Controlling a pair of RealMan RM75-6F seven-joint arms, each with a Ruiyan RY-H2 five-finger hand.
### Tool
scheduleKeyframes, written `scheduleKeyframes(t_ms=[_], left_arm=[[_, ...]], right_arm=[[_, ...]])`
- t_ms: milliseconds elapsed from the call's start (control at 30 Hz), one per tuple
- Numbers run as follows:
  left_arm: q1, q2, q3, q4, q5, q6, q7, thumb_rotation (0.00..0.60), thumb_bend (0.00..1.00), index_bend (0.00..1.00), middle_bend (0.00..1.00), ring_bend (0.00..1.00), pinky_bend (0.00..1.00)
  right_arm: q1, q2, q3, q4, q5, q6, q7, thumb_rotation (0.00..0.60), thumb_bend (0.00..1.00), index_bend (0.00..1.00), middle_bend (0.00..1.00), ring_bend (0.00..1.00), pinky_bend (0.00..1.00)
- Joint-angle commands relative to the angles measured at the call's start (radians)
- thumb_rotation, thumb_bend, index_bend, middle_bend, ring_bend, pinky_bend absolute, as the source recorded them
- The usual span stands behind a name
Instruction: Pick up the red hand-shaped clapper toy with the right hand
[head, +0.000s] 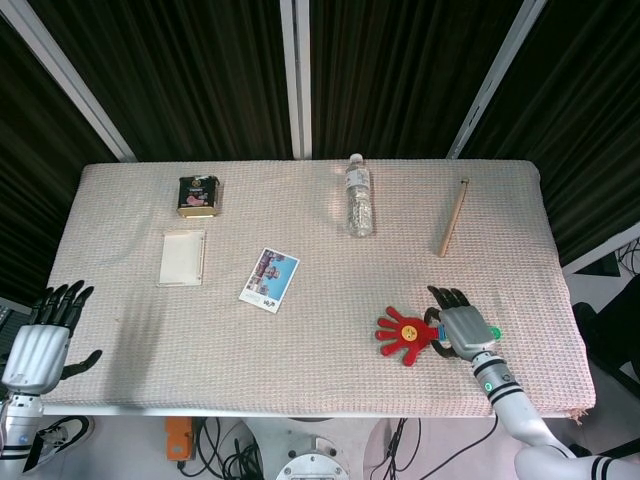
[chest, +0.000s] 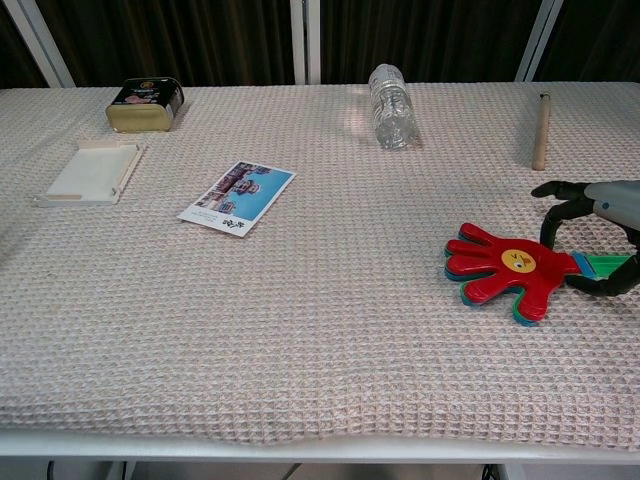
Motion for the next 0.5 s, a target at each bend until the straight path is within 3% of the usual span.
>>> scheduleKeyframes(t_ms=[33, 333, 400, 500], left_arm=[[0.000, 0.001, 0.000, 0.000, 0.000, 0.000, 0.000, 0.600, 0.16, 0.01, 0.00, 0.00, 0.00], [-0.001, 0.001, 0.001, 0.000, 0.000, -0.004, 0.002, 0.600, 0.16, 0.01, 0.00, 0.00, 0.00], [-0.001, 0.001, 0.001, 0.000, -0.001, -0.004, 0.002, 0.600, 0.16, 0.01, 0.00, 0.00, 0.00], [-0.001, 0.002, 0.001, -0.001, 0.000, -0.004, 0.001, 0.600, 0.16, 0.01, 0.00, 0.00, 0.00]], right_arm=[[-0.001, -0.003, -0.001, 0.003, -0.003, 0.006, 0.003, 0.600, 0.29, 0.46, 0.00, 0.00, 0.00], [-0.011, -0.019, 0.002, 0.019, -0.017, 0.046, 0.022, 0.600, 0.32, 0.61, 0.06, 0.00, 0.00], [-0.019, -0.028, 0.008, 0.025, -0.032, 0.070, 0.044, 0.600, 0.34, 0.66, 0.12, 0.00, 0.00], [-0.038, -0.039, 0.019, 0.034, -0.077, 0.110, 0.129, 0.600, 0.38, 0.75, 0.34, 0.09, 0.09]])
